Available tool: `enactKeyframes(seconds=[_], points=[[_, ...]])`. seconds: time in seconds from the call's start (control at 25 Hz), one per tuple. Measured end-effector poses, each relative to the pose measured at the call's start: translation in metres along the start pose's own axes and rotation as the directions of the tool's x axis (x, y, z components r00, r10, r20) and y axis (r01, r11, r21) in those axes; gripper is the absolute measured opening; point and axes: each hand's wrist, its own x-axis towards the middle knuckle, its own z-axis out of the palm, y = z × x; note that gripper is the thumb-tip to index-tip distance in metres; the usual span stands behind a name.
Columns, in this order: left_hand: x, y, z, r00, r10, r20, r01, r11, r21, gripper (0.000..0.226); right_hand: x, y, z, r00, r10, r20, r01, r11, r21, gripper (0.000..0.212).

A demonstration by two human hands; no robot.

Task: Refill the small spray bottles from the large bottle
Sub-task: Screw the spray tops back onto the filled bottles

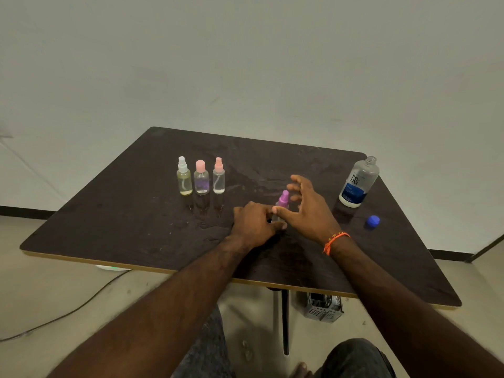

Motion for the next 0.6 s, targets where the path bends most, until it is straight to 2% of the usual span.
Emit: enactKeyframes(seconds=[0.12, 0.2, 0.28, 0.4, 0.48, 0.6], points=[[0.0003, -0.0017, 0.0010, 1.000, -0.007, 0.001, 0.007, 1.000, 0.015, 0.018, -0.0017, -0.0009, 0.0006, 0.995, -0.090, -0.029, 0.091, 0.996, 0.023, 0.069], [0.0005, -0.0016, 0.0023, 1.000, -0.007, 0.004, 0.007, 1.000, 0.017, 0.019, 0.0005, -0.0014, 0.0017, 0.993, -0.044, -0.106, 0.047, 0.999, 0.023, 0.061], [0.0001, -0.0001, 0.0021, 1.000, -0.008, 0.003, 0.008, 1.000, 0.024, 0.026, 0.0023, -0.0022, 0.0028, 0.987, 0.028, -0.158, -0.026, 1.000, 0.013, 0.065], [-0.0001, -0.0001, 0.0026, 1.000, -0.028, -0.008, 0.028, 0.999, 0.038, 0.020, -0.0002, 0.0004, 0.0075, 0.996, 0.042, -0.084, -0.040, 0.999, 0.019, 0.088], [0.0000, -0.0007, 0.0031, 1.000, -0.018, -0.003, 0.018, 1.000, 0.016, 0.014, -0.0031, 0.0031, 0.0075, 0.998, -0.012, -0.064, 0.017, 0.997, 0.070, 0.080], [0.0010, -0.0020, 0.0033, 1.000, -0.011, 0.013, 0.011, 1.000, 0.004, 0.013, -0.0037, 0.0053, 0.0046, 0.992, -0.046, -0.120, 0.055, 0.996, 0.069, 0.061]])
